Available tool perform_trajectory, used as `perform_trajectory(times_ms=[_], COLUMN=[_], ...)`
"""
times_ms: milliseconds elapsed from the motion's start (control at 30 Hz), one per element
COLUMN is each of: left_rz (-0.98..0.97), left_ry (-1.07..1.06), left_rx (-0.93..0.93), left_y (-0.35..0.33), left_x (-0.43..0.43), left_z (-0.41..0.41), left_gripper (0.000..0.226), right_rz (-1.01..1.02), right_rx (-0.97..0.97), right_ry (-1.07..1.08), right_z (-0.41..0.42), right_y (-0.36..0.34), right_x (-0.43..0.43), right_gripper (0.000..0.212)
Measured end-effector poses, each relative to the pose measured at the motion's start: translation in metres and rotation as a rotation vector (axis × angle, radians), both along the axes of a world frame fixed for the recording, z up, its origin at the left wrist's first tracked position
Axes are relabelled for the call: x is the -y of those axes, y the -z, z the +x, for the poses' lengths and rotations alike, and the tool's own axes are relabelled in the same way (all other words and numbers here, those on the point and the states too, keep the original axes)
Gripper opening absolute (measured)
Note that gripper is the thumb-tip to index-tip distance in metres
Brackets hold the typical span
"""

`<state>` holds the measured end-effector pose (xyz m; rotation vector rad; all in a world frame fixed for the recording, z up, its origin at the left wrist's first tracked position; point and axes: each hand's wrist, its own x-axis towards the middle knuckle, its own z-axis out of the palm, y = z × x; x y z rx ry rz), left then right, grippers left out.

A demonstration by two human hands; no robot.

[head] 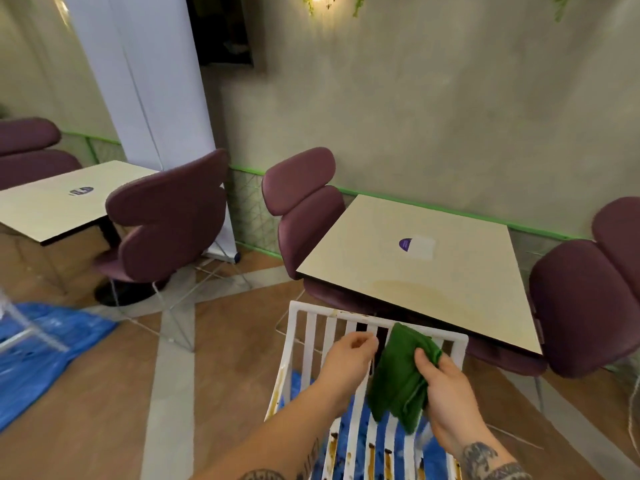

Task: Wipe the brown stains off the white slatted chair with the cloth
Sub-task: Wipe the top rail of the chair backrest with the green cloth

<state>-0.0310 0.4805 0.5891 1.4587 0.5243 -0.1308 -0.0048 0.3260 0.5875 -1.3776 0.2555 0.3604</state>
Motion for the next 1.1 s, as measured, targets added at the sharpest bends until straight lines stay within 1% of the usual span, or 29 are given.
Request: perform_trajectory(times_ms=[67,133,167,233,300,433,533,667,733,767,833,900,967,1000,1067,1100], left_rz=[-0.069,-0.151,-0.170,-0.186,-0.200,-0.098,0.039,0.164,0.178,0.175,0.111,-0.006,-0.124,-0.173,-0.220,-0.220], left_ry=[0.015,0.007,-0.024,-0.088,-0.095,-0.069,-0.175,-0.363,-0.412,-0.415,-0.377,-0.326,-0.305,-0.314,-0.342,-0.357], left_rx=[-0.035,-0.069,-0.077,-0.100,-0.132,-0.169,-0.154,-0.071,-0.020,-0.010,-0.011,-0.015,-0.021,-0.018,-0.012,-0.006], left_y=[0.021,0.041,0.049,0.066,0.084,0.117,0.133,0.155,0.162,0.167,0.177,0.187,0.195,0.199,0.207,0.211], left_x=[-0.007,-0.012,-0.015,-0.021,-0.033,-0.077,-0.119,-0.177,-0.198,-0.208,-0.223,-0.233,-0.237,-0.237,-0.235,-0.235], left_z=[-0.004,-0.008,-0.010,-0.010,-0.006,0.014,0.037,0.082,0.104,0.116,0.136,0.153,0.166,0.171,0.177,0.180], left_gripper=[0.029,0.024,0.023,0.020,0.018,0.020,0.019,0.017,0.015,0.019,0.027,0.030,0.033,0.033,0.030,0.030], right_rz=[0.061,0.072,0.054,-0.052,-0.133,-0.152,-0.232,-0.420,-0.520,-0.572,-0.650,-0.733,-0.865,-0.973,-1.182,-1.232], right_rx=[-0.059,-0.086,-0.084,-0.036,-0.027,-0.097,-0.066,0.117,0.279,0.390,0.650,0.842,0.959,1.005,1.073,1.117], right_ry=[-0.055,-0.121,-0.139,-0.162,-0.156,-0.002,0.017,-0.049,-0.131,-0.170,-0.207,-0.250,-0.363,-0.458,-0.611,-0.620], right_z=[0.002,0.000,-0.001,-0.003,0.001,0.027,0.052,0.095,0.116,0.128,0.148,0.170,0.193,0.202,0.210,0.210], right_y=[0.009,0.021,0.028,0.040,0.059,0.098,0.115,0.123,0.123,0.125,0.128,0.143,0.162,0.173,0.193,0.199], right_x=[-0.011,-0.026,-0.033,-0.043,-0.054,-0.077,-0.094,-0.133,-0.158,-0.173,-0.198,-0.225,-0.248,-0.257,-0.273,-0.277], right_gripper=[0.017,0.015,0.015,0.014,0.013,0.011,0.011,0.014,0.014,0.019,0.027,0.032,0.038,0.041,0.041,0.039])
